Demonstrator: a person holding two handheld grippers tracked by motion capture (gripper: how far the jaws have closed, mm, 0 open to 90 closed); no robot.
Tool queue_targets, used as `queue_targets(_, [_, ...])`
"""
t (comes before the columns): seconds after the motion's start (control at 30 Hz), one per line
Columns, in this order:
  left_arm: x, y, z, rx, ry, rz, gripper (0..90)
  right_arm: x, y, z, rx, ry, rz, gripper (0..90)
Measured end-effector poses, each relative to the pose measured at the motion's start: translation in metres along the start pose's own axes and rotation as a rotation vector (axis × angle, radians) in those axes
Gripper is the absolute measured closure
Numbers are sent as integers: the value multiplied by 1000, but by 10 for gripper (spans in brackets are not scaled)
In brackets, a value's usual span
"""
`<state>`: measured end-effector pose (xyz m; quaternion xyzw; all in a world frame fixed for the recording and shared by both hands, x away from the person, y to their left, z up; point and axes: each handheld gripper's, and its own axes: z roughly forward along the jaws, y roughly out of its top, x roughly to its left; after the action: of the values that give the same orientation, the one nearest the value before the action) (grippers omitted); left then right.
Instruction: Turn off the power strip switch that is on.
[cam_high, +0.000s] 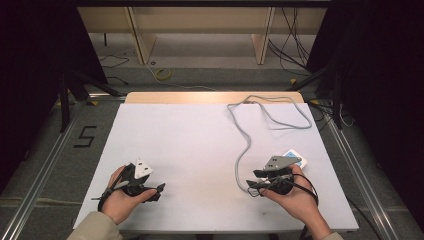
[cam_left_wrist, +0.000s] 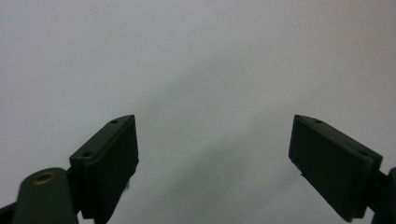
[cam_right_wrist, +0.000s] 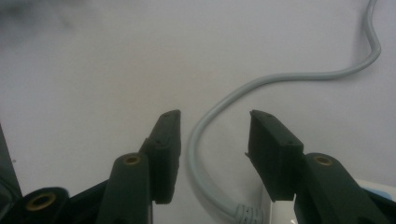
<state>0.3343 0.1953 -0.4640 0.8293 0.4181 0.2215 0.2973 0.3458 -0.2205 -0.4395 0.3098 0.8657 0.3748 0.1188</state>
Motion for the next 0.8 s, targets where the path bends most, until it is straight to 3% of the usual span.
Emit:
queue_targets(0.4, [1,-1,-1,-3,1,-6,157,-3,2,-4,37,-25,-11,607])
queue_targets(0.8, [1,0,1,0,1,-2,157,-11,3,-13,33,-68,-3,680])
